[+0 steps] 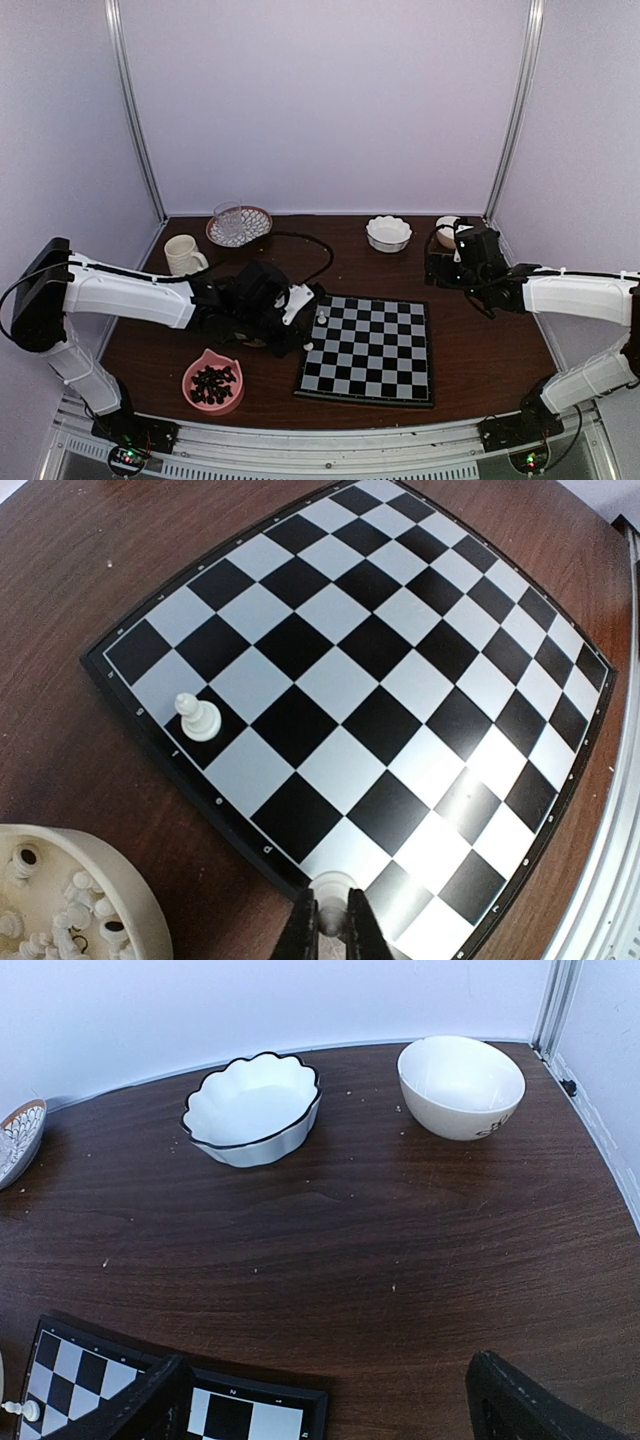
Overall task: Set up the chess pieces on the board
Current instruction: Place the bishop on f1.
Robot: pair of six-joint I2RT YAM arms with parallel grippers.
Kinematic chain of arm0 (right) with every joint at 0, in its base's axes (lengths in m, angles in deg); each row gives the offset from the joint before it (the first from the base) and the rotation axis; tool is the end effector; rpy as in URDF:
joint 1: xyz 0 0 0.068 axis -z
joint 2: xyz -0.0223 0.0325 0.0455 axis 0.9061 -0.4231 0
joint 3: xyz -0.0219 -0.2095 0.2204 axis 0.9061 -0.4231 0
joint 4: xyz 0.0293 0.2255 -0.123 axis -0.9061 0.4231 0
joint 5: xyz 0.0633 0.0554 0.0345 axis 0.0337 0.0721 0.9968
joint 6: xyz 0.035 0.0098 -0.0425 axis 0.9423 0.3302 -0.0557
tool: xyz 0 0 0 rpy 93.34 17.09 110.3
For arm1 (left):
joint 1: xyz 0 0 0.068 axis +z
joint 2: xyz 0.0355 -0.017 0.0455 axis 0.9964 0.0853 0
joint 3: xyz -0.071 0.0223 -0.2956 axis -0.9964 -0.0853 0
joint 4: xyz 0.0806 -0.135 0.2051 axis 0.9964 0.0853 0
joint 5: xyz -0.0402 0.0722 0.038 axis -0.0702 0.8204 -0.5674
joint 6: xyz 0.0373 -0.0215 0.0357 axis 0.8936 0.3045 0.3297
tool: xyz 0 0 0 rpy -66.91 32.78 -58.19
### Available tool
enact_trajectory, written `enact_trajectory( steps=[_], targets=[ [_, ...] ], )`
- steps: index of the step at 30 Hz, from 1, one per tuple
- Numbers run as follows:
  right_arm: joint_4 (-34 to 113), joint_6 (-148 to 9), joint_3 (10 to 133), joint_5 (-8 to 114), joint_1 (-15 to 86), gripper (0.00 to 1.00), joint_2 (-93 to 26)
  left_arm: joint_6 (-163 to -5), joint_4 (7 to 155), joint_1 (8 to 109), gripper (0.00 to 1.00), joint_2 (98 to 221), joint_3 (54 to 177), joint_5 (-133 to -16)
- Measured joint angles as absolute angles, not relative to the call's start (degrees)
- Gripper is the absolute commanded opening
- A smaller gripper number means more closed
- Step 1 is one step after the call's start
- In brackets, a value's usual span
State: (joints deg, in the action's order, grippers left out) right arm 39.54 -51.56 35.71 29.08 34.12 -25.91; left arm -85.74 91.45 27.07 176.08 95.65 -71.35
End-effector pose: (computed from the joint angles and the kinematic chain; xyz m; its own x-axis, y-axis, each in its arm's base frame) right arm 0.2317 0.1258 0.2519 -0.5609 0.1297 -0.8177 -0.0628 0.9781 0.1983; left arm 0.1718 -0.2817 0.2223 -0.5870 0.4916 -0.6433 0.7581 0.6127 -0.2235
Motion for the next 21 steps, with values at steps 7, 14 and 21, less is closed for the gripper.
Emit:
enact_trajectory(
  steps=[7, 14, 21],
  targets=[
    [39.5, -51.6, 35.7, 29.1, 34.1, 0.98, -25.9, -85.1, 90.8, 25.6, 0.03, 177.8, 95.7, -71.1],
    [39.5, -51.6, 35.7, 29.1, 34.1, 0.98, -25.9, -84.9, 90.8, 25.3, 0.04, 178.4, 95.7, -70.8],
    [39.5, -51.6, 35.7, 29.1, 34.1, 0.98, -25.9, -84.9, 90.9, 25.1, 0.04, 179.8, 95.8, -70.5]
  ],
)
